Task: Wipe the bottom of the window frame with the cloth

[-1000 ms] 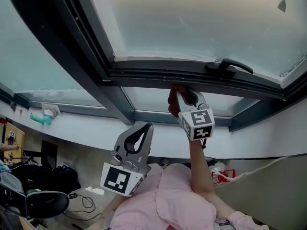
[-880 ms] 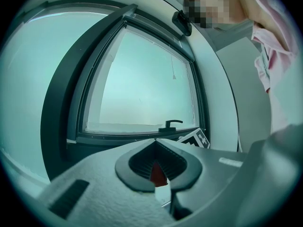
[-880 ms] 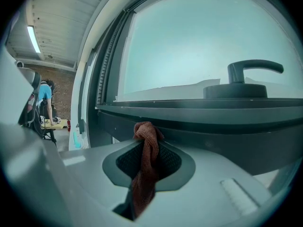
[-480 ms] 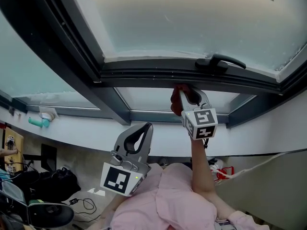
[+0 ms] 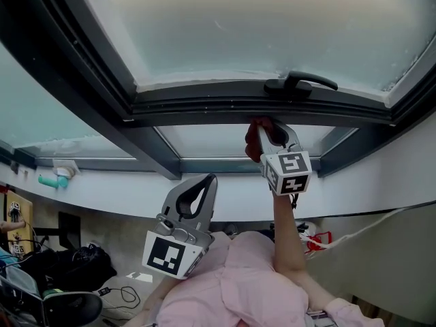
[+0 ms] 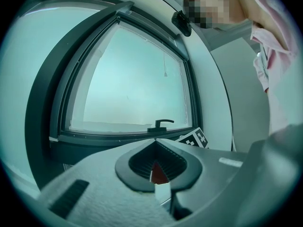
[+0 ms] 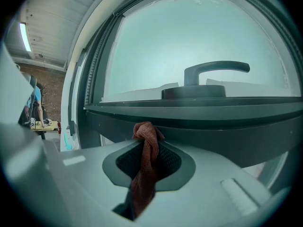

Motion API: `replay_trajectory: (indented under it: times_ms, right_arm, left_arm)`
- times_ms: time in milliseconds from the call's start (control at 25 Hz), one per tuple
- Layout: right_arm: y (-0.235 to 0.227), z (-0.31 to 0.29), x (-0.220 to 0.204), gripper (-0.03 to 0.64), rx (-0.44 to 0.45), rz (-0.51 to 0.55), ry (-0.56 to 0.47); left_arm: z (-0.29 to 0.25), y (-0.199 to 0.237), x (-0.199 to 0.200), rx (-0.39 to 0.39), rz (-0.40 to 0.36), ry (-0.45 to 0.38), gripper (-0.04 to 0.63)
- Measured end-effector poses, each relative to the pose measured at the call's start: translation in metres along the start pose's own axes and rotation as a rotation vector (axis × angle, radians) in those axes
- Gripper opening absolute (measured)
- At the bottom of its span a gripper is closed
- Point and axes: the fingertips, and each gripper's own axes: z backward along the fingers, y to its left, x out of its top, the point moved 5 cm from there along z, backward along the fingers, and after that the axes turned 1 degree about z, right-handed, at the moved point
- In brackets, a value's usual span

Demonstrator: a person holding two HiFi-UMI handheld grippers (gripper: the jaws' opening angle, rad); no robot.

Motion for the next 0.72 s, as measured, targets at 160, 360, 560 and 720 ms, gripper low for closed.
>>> replay_trajectory:
  times_ms: [160, 360, 560, 720]
  right_arm:
    - [-0.001, 0.001, 0.000, 0.057, 0.002, 0.002, 0.003]
    - [0.000, 0.001, 0.000, 0.057, -0.002, 0.005, 0.001]
    - [-0.008, 0.004, -0.002, 0.057, -0.023, -0.004, 0.007]
    - [-0.014, 0.008, -0.003, 0.057, -0.038, -0.010, 0.006]
  left_arm:
    - [0.000, 0.000, 0.001, 0.003, -0.001, 0.000, -0.002]
    - [0.001, 0.003, -0.001, 0.008, 0.005, 0.002, -0.002]
    - [-0.001, 0.005, -0.001, 0.007, 0.011, 0.006, -0.002]
    - [-0.003, 0.005, -0.003, 0.002, 0.018, 0.010, -0.002]
